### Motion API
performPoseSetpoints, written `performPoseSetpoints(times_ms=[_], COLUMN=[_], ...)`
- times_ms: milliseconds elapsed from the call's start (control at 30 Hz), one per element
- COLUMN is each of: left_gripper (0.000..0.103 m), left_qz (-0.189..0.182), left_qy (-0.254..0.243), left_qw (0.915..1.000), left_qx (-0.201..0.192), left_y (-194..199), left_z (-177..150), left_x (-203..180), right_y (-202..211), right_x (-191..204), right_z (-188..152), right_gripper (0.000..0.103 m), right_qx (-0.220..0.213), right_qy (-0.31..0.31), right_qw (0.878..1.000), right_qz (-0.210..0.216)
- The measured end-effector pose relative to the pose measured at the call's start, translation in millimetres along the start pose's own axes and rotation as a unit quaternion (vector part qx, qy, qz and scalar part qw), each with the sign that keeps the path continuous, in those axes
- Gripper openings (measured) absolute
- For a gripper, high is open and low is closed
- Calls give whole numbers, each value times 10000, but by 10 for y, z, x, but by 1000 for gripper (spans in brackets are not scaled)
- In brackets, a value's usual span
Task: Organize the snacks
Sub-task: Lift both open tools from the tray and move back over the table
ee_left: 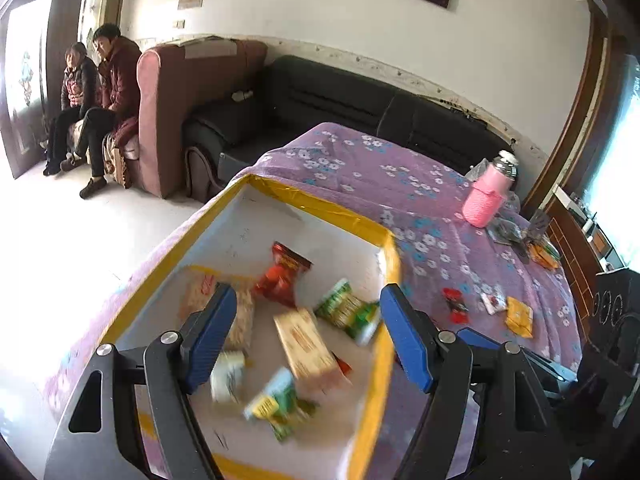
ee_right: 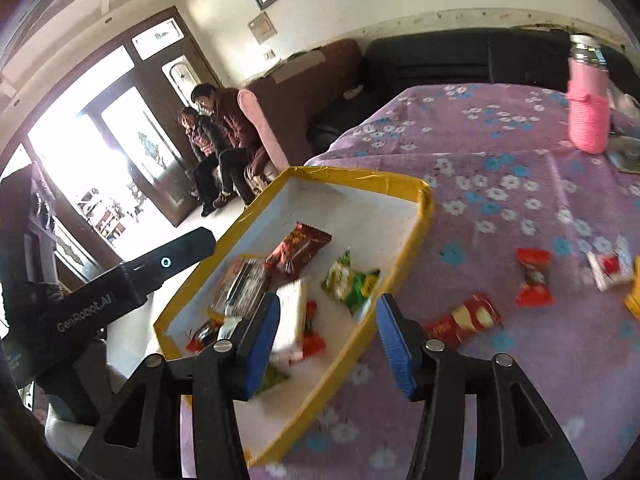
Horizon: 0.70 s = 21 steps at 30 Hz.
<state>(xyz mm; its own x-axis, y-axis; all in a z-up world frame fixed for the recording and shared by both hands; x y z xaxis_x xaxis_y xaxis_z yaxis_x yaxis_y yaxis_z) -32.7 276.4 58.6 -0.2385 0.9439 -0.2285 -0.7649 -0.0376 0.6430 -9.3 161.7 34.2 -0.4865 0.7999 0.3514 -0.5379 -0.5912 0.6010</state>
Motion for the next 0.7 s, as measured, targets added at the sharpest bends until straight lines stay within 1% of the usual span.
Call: performPoseSetpoints(times_ms=[167, 300, 400, 467, 700], left_gripper=[74, 74, 74, 74, 74], left_qz=[64, 189, 181, 172, 104], left_qy=[-72, -316, -510, -634, -956], left_qw=[9998, 9990, 9982, 9975, 9953], left_qx=[-185, -258, -264, -247, -85], left_y=[289, 407, 461, 471, 419], left_z=[-149, -246, -311, -356, -492], left_x=[-200, -392, -534, -624, -901], right_y=[388, 596, 698, 777, 950], right_x=[-114, -229, -302, -383, -686], right_z=[-210, -352, -420, -463, -552], right_gripper=[57, 59, 59, 61, 62], right_qx=[-304, -411, -485, -550, -639], right_qy=[-184, -332, -390, -474, -773], right_qw=[9993, 9985, 9979, 9972, 9945], right_qz=[-81, -133, -155, -186, -291])
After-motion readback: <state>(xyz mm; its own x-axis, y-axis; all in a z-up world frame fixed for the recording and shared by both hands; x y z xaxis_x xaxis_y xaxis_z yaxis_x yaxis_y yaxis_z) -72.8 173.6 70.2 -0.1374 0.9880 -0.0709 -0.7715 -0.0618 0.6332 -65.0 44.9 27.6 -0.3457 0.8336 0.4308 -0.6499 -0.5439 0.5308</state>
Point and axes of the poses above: each gripper's, at about its wrist camera, not at the fingertips, and y roughly against the way its jaws point, x to its left, z to its top, the point moved 10 cm from there along -y, roughly the way its jaws point
